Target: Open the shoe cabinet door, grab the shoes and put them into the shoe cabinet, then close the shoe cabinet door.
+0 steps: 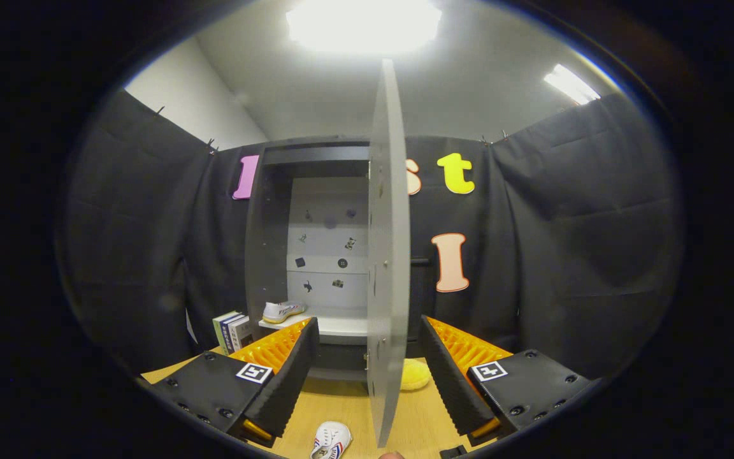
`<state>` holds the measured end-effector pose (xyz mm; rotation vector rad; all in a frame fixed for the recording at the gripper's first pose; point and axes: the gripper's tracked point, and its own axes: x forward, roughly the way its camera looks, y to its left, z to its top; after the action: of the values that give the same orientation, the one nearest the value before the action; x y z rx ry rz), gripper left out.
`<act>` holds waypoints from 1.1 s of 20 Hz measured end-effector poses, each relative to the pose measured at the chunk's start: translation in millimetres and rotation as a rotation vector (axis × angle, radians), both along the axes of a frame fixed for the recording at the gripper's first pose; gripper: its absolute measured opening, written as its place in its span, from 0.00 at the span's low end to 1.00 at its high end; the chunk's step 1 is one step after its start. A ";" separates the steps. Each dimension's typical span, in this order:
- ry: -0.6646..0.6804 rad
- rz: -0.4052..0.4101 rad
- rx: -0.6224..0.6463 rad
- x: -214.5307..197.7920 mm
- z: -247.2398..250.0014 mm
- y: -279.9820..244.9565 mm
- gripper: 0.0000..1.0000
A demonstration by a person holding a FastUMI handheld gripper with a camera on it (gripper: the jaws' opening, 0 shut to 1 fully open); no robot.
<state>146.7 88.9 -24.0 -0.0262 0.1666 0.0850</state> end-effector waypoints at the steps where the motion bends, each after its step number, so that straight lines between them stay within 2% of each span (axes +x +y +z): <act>1: 0.016 0.015 -0.011 -2.0 -5.8 4.0 0.97; 7: 0.140 0.088 0.000 -18.1 -41.0 28.4 0.98; 16: 0.377 0.057 0.023 -50.9 -89.5 34.4 0.99; 22: 0.586 0.061 0.044 -87.1 -114.8 39.9 0.98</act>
<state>59.6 128.8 -138.9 0.0390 0.7495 0.1558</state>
